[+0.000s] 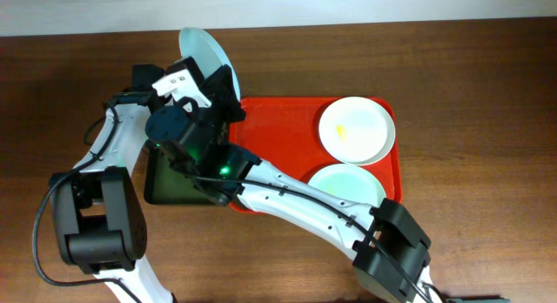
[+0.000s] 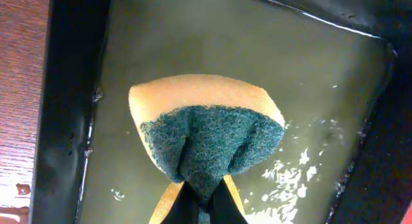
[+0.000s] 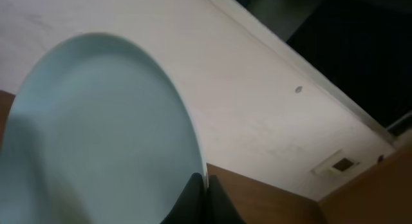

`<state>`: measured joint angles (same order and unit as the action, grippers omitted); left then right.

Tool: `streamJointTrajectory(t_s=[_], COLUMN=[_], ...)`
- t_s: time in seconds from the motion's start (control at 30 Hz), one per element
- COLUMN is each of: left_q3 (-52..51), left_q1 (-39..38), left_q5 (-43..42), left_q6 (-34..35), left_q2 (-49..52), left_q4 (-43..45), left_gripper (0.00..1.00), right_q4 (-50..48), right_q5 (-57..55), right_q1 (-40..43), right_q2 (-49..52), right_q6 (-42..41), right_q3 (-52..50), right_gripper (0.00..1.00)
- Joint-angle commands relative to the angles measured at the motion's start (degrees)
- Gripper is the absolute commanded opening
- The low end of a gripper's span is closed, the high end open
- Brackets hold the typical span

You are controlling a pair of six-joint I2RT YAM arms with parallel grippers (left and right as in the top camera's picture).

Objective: Clean dirty plates on tray and stack at the side
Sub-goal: 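Carry the light blue plate right and set it beside the red tray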

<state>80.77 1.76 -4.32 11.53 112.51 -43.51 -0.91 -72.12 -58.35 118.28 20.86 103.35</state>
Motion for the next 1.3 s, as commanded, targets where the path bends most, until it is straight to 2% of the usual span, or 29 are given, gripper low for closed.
streamJointTrajectory(t_s=[0.0,0.47,0.8,0.9,1.0,1.13,1.27], left_q3=[-0.48,-0.48,-0.48,-0.48,-0.48,-0.48,-0.48], left_q1=[0.13,0.13,0.13,0.11,0.13,0.13,0.13], left_q5=[-0.44,-0.42,-0.44,-0.44,-0.44,-0.42,-0.44], left_q6=[-0.94,-0.94,-0.94,-0.94,-0.94,-0.94,-0.94], left_q2=[0.37,0.37,0.37,0.37,0.37,0.37,0.37], left_q4=[0.00,0.00,0.00,0.00,-0.02,-0.02,0.00], left_gripper=[0.00,0.00,0.00,0.00,0.00,0.00,0.00], right_q4=[-0.68,-0.63,0.26,5.14,17.88,32.24,39.98], right_q5=[-2.29,-2.27,-4.66,-3.85,5.18,23.93,47.01], right_q1=[-1.16,-1.20,-0.15,0.26,1.20,6.51,13.86], right_q2=[0.04,0.04,0.07,0.07,0.07,0.07,0.04], right_q6=[1.42,1.33,-4.20,-12.20,-24.63,-44.15,-51.17], right_q3=[1.25,1.25,1.03,0.76,0.76,0.76,0.81], right_gripper=[0.04,0.04,0.04,0.04,0.04,0.04,0.04])
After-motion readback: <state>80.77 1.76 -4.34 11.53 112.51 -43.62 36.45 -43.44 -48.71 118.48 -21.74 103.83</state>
